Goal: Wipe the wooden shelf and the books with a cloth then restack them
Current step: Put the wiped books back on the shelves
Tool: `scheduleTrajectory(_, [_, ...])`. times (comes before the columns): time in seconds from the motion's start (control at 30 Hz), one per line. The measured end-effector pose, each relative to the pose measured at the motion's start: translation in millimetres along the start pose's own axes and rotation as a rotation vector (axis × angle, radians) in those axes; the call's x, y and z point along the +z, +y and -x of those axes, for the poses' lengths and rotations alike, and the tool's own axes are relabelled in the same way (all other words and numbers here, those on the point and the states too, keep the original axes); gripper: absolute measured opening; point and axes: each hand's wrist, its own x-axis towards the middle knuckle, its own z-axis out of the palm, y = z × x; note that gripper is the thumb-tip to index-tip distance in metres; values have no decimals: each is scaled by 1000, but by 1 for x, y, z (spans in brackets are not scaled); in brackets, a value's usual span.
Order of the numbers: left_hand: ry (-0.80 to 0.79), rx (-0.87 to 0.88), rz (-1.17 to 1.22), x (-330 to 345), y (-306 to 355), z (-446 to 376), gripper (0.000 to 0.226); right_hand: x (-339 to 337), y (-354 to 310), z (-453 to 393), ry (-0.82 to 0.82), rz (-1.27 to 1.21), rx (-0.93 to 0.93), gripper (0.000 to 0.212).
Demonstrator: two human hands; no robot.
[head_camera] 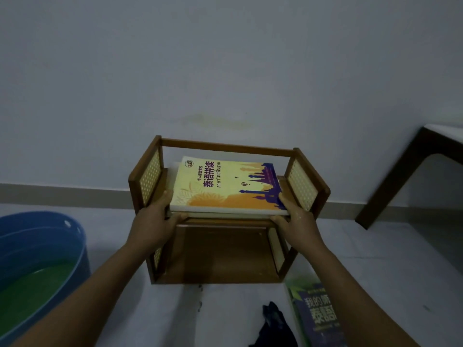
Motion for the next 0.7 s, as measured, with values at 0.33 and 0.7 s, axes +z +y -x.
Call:
scheduleTrajectory(0.33, [0, -88, 39, 0, 0, 0, 46, 0, 0, -4, -39, -231, 79, 50])
scheduleTrajectory(0.7, [-686, -4, 378, 165, 122, 139, 58, -7, 174, 147, -99, 40, 402, 97])
